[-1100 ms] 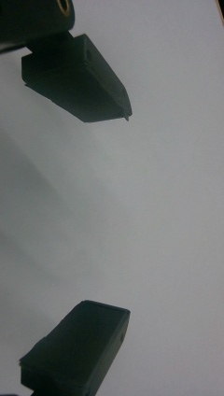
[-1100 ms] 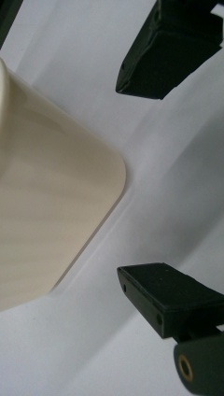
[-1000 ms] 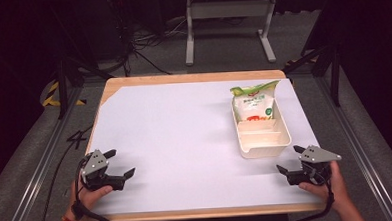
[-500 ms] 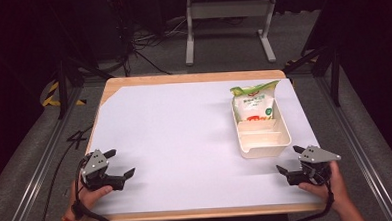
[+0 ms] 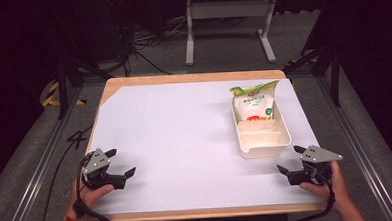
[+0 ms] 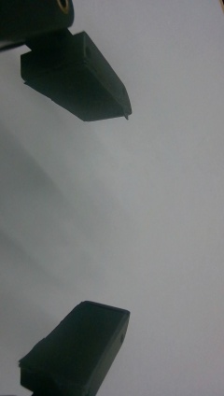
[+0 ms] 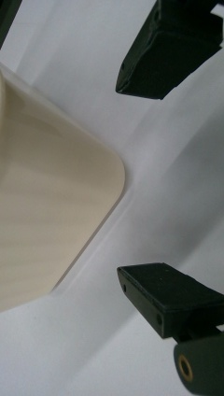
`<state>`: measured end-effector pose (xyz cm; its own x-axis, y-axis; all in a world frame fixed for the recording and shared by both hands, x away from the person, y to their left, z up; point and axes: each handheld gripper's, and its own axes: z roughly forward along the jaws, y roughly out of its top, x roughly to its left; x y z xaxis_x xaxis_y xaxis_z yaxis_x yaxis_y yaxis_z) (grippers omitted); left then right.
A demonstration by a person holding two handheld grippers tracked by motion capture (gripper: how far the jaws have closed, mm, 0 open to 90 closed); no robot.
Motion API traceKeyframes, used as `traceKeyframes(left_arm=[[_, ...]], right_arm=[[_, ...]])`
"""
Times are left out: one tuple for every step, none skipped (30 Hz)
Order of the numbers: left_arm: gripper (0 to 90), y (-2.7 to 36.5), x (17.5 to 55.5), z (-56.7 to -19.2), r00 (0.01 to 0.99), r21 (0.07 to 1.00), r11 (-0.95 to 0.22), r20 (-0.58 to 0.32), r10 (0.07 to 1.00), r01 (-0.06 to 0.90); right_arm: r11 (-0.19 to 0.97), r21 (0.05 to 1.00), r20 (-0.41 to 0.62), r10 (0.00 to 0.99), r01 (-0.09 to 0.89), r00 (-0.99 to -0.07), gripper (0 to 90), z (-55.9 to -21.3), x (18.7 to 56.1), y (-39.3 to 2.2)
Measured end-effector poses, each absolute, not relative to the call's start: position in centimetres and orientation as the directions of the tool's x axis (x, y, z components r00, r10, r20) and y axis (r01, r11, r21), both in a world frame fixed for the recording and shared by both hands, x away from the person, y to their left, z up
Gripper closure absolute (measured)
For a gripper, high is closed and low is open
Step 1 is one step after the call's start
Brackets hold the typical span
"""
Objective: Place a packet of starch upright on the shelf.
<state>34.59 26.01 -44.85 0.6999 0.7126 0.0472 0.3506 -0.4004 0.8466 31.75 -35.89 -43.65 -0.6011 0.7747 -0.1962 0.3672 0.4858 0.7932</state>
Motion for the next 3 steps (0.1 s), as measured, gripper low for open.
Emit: traceKeyframes(left_arm=[[5.9, 26.0, 34.59, -44.85, 0.7, 0.846, -0.401, 0.047, 0.712, 0.351], [5.9, 26.02, 34.6, -44.84, 0.701, 0.844, -0.405, 0.048, 0.712, 0.352], [5.9, 26.02, 34.6, -44.84, 0.701, 0.844, -0.405, 0.048, 0.712, 0.352]], right_arm=[[0.484, 0.794, -0.194, 0.775, 0.368, -0.602, 10.6, -43.64, 31.74, -35.9], [0.483, 0.795, -0.193, 0.775, 0.368, -0.601, 10.6, -43.63, 31.73, -35.91], [0.482, 0.795, -0.193, 0.776, 0.367, -0.601, 10.6, -43.63, 31.75, -35.93]])
